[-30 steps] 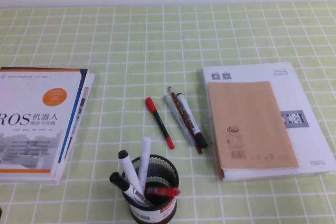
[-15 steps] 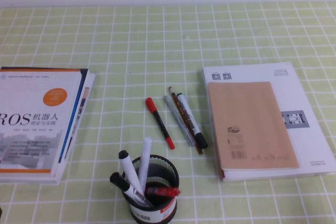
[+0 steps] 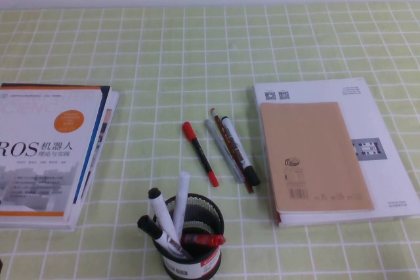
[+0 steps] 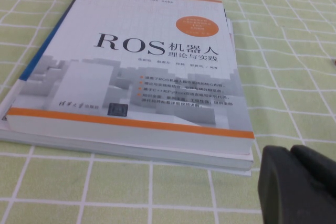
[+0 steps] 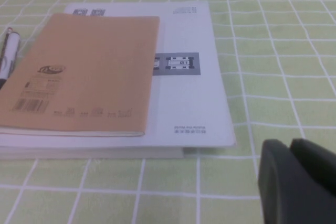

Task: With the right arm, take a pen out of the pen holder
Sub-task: 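Take a marker out of the pen holder and lay it on the table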

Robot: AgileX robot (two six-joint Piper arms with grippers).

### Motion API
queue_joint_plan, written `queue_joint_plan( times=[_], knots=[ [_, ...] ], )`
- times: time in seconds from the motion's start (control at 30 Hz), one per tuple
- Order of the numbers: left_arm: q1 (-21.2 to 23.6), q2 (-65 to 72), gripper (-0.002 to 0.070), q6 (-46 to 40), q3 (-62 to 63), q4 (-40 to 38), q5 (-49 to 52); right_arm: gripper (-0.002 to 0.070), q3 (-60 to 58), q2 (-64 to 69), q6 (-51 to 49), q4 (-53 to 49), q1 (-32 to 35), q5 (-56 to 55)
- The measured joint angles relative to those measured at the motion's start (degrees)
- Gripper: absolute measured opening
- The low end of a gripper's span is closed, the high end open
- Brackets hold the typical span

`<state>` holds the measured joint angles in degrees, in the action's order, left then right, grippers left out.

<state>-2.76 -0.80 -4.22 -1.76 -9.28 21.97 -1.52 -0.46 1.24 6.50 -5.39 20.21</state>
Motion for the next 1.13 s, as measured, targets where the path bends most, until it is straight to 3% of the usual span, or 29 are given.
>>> queue_joint_plan(
  times=[0.4,1.13],
  knots=[
    [0.0,0.0,-0.0008,0.0,0.0,0.0,0.0,-0.0013,0.0,0.0,11.25,5.55,0.0,1.07],
    [0.0,0.0,-0.0008,0.0,0.0,0.0,0.0,-0.0012,0.0,0.0,11.87,7.23,0.0,1.07]
  ],
)
